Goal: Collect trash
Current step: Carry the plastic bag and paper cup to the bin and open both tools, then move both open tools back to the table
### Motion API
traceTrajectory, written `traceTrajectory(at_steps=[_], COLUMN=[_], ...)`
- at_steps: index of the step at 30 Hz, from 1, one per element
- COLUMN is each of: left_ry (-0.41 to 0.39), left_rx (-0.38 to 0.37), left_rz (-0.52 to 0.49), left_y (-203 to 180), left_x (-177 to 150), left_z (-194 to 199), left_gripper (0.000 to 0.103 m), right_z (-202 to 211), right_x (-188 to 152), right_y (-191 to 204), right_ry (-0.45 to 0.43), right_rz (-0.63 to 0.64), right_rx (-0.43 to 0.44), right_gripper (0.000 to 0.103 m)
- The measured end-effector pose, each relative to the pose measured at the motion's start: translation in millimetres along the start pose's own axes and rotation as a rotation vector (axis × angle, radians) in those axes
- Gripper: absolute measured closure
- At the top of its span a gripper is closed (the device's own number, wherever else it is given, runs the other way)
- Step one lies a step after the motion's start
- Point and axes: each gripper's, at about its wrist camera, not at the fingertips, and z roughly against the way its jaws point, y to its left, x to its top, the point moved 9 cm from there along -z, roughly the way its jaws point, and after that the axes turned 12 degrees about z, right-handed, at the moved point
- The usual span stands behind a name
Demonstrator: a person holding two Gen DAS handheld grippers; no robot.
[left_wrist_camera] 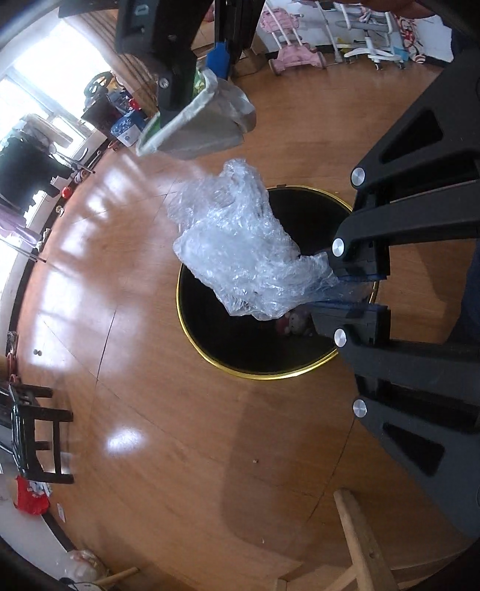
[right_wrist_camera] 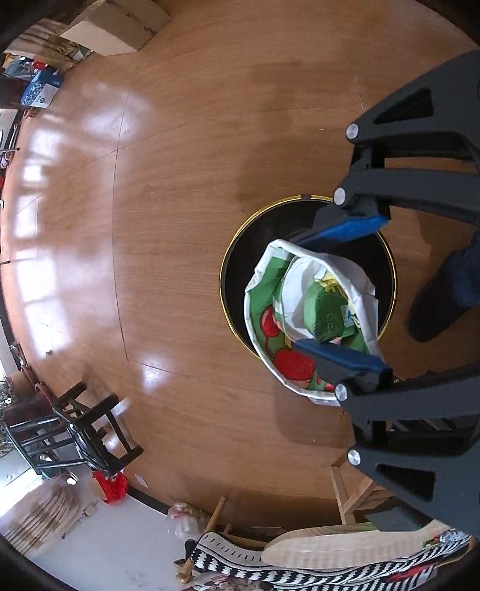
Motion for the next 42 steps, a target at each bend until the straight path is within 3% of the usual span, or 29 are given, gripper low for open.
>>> traceTrajectory(at_steps=[1, 2, 3, 4, 5, 6, 10, 17, 22, 27, 31, 35, 42], left_ry=[0.010, 0.019, 0.022, 0.017, -0.006, -0.038, -0.040, -0.078, -0.177, -0.338, -0.424, -0.518, -0.604], left_rx=[-0.011, -0.017, -0.014, -0.013, -0.011, -0.009, -0.040, 0.010, 0.074, 0.235, 0.351, 0.477, 0.622], left_rz=[0.005, 0.011, 0.013, 0.015, 0.020, 0.024, 0.048, 0.069, 0.102, 0.114, 0.205, 0.302, 0.506], left_y=[2, 2, 1, 3, 4, 5, 2, 12, 40, 100, 164, 235, 338], left_x=[1, 1, 2, 3, 5, 9, 8, 11, 16, -3, -34, -80, -192], left_z=[-1, -3, -4, -4, -1, 3, 8, 41, 125, 241, 322, 408, 515], left_gripper=[0.095, 0.089, 0.069, 0.037, 0.028, 0.025, 0.022, 0.020, 0.014, 0.011, 0.011, 0.011, 0.009], right_z=[2, 4, 5, 7, 8, 8, 13, 29, 62, 98, 119, 137, 177], right_x=[1, 2, 3, 4, 4, 4, 5, 9, 15, 4, -30, -84, -211], right_y=[-2, -3, -3, -4, -4, -4, -5, 23, 76, 165, 256, 349, 494], right_ry=[-0.006, -0.018, -0.024, -0.031, -0.032, -0.033, -0.051, -0.109, -0.225, -0.305, -0.316, -0.265, -0.178], right_rz=[-0.010, -0.016, -0.013, -0.011, -0.016, -0.020, -0.039, 0.061, 0.187, 0.366, 0.547, 0.727, 1.065], right_rx=[0.003, 0.000, -0.007, -0.014, -0.015, -0.012, -0.008, -0.010, 0.030, 0.141, 0.260, 0.426, 0.675], right_gripper=[0.035, 0.027, 0.019, 0.019, 0.019, 0.019, 0.019, 0.018, 0.016, 0.013, 0.012, 0.011, 0.011])
